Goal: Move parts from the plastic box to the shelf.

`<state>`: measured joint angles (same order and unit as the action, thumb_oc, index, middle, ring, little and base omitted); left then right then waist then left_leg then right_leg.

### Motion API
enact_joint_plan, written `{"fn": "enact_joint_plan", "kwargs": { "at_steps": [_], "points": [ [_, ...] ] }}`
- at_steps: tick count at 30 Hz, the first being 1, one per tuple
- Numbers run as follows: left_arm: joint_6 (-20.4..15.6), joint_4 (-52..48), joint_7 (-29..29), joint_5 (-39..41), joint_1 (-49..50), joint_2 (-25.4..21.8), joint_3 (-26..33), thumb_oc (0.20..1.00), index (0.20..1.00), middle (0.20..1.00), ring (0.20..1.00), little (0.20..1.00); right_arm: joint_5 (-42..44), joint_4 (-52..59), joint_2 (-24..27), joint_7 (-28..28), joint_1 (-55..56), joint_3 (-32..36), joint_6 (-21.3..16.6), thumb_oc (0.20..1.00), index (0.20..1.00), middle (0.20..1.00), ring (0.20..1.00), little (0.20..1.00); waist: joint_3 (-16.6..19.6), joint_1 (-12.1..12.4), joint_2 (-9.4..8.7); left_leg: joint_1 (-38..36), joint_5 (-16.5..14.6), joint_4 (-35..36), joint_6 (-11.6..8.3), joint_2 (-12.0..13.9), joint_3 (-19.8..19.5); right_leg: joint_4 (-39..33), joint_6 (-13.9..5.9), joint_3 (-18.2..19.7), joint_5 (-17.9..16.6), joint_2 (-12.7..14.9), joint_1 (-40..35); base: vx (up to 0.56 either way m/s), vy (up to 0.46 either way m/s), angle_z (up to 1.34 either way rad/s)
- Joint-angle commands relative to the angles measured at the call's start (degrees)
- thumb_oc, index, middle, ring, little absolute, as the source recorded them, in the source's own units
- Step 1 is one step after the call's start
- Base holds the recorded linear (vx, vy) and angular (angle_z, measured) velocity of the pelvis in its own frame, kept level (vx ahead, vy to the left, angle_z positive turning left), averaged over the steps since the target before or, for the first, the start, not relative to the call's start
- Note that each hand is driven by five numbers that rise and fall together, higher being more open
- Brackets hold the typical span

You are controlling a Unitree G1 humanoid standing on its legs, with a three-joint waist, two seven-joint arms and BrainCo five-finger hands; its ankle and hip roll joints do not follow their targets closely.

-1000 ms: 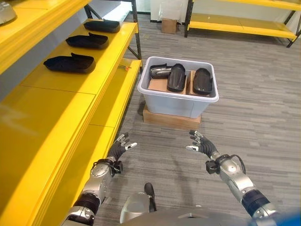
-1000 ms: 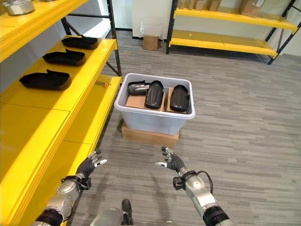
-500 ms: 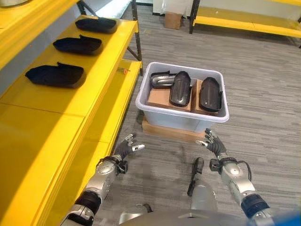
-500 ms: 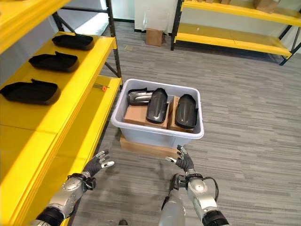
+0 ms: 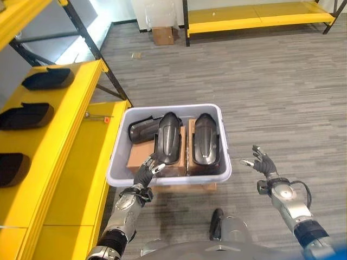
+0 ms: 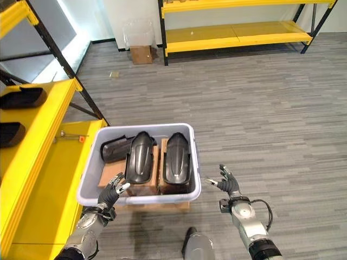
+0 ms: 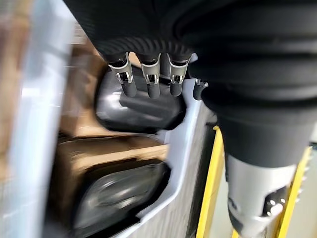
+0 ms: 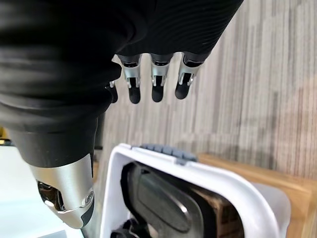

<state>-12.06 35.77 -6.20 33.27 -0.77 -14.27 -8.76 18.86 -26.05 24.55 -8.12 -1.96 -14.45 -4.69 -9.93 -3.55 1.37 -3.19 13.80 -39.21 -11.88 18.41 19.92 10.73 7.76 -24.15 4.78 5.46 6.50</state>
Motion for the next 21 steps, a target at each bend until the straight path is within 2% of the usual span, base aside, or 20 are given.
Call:
{"fn": "enact_joint_plan", "kwargs": {
  "at_steps": [1, 3, 4, 5, 7, 8, 9, 12, 14, 21],
  "points": [
    [-5.3, -6.4, 3.3, 0.9, 0.3, -2.0, -1.0, 1.0, 1.0, 1.0, 1.0, 1.0, -2.1, 5.1, -1.2, -2.8, -1.2, 1.5, -6.3, 1.0, 1.0, 1.0, 1.0, 1.0, -1.9, 1.1, -2.63, 6.4, -14.2, 3.6, 4.79, -3.9, 4.6, -9.3, -8.44, 3.5, -2.7, 1.7, -6.4, 0.15, 0.016, -0.28],
    [-6.4, -7.1, 5.4, 0.0, 0.6, -2.1, -0.8, 1.0, 1.0, 1.0, 1.0, 1.0, -3.0, 6.0, -1.3, -3.1, -1.5, 1.5, -6.3, 1.0, 1.0, 1.0, 1.0, 1.0, -2.1, 1.1, -2.62, 6.1, -13.9, 8.4, 5.27, -3.2, 5.2, -9.4, -8.81, 3.9, -2.7, 2.0, -7.0, 0.1, 0.113, -0.09],
    [-6.9, -7.6, 6.8, -0.4, 0.8, -2.1, -0.7, 1.0, 1.0, 1.0, 1.0, 1.0, -3.3, 6.6, -1.3, -2.9, -1.6, 1.6, -5.7, 1.0, 1.0, 1.0, 1.0, 1.0, -2.1, 1.0, -2.56, 5.7, -14.0, 13.2, 5.61, -3.2, 5.3, -9.5, -9.31, 4.2, -3.0, 2.4, -7.3, 0.15, 0.284, -0.17],
    [-7.1, -9.0, 10.3, -0.3, 1.3, -2.2, -0.3, 1.0, 1.0, 1.0, 1.0, 1.0, -3.2, 7.6, -1.5, -3.2, -1.5, 1.3, -4.8, 1.0, 1.0, 1.0, 1.0, 1.0, -2.1, 1.3, -2.42, 4.6, -12.6, 22.6, 5.56, -4.5, 3.7, -10.0, -10.53, 5.4, -3.9, 3.4, -8.2, 0.16, 0.297, -0.24],
    [-7.2, -9.1, 12.1, 1.1, 2.1, -2.0, 0.4, 1.0, 1.0, 1.0, 1.0, 1.0, -2.8, 7.5, -1.6, -3.2, -1.3, 1.3, -4.5, 1.0, 1.0, 1.0, 1.0, 1.0, -1.9, 1.8, -2.28, 3.7, -12.6, 27.6, 5.74, -4.9, 0.5, -9.9, -11.42, 6.6, -4.1, 4.2, -8.5, 0.13, 0.231, -0.32],
    [-6.1, -8.7, 13.3, 1.4, 2.5, -2.0, 1.4, 1.0, 1.0, 1.0, 1.0, 1.0, -1.6, 6.6, -1.7, -3.0, -1.4, 1.1, -4.3, 1.0, 1.0, 1.0, 1.0, 1.0, -1.7, 1.9, -2.58, 3.0, -13.1, 29.4, 6.57, -5.0, 0.1, -9.1, -11.48, 7.4, -4.7, 5.3, -8.0, 0.11, 0.179, -0.47],
    [-5.0, -8.1, 13.3, 0.2, 2.1, -2.1, 1.9, 1.0, 1.0, 1.0, 1.0, 1.0, -0.4, 5.0, -2.7, -3.9, -1.4, 0.5, -5.8, 1.0, 1.0, 1.0, 1.0, 1.0, -1.3, 2.1, -2.69, 1.5, -14.0, 33.1, 6.41, -5.1, 0.7, -8.0, -12.84, 6.8, -4.9, 6.6, -7.6, 0.07, 0.128, -0.41],
    [-3.9, -8.2, 12.5, -1.8, 1.2, -2.9, 1.1, 1.0, 1.0, 1.0, 1.0, 1.0, 0.3, 4.8, -3.6, -4.7, -1.2, 0.3, -6.7, 1.0, 1.0, 1.0, 1.0, 1.0, -1.7, 2.0, -2.45, 0.0, -13.3, 36.5, 6.12, -5.2, 0.9, -6.7, -14.15, 6.6, -5.2, 7.1, -7.0, 0.03, 0.065, -0.09],
    [-3.9, -7.3, 12.4, -2.1, 1.2, -3.2, 0.1, 1.0, 1.0, 1.0, 1.0, 1.0, 2.2, 5.2, -4.8, -5.3, -1.3, 0.7, -5.0, 1.0, 1.0, 1.0, 1.0, 1.0, -2.2, 1.6, -2.15, -1.9, -12.3, 39.5, 6.05, -5.2, 1.5, -6.4, -15.35, 6.9, -5.9, 7.5, -6.8, 0.05, 0.115, 0.52],
    [-5.9, -8.7, 12.2, -3.4, 2.8, -4.2, -0.1, 1.0, 1.0, 1.0, 1.0, 1.0, 2.8, 4.9, -5.2, -4.8, -1.7, 1.0, -4.5, 1.0, 1.0, 1.0, 1.0, 1.0, -2.1, 2.4, -2.48, -3.1, -12.5, 40.5, 6.69, -6.2, 2.4, -8.4, -15.43, 6.3, -6.0, 7.3, -8.7, 0.05, 0.055, 0.22]
  ]
}}
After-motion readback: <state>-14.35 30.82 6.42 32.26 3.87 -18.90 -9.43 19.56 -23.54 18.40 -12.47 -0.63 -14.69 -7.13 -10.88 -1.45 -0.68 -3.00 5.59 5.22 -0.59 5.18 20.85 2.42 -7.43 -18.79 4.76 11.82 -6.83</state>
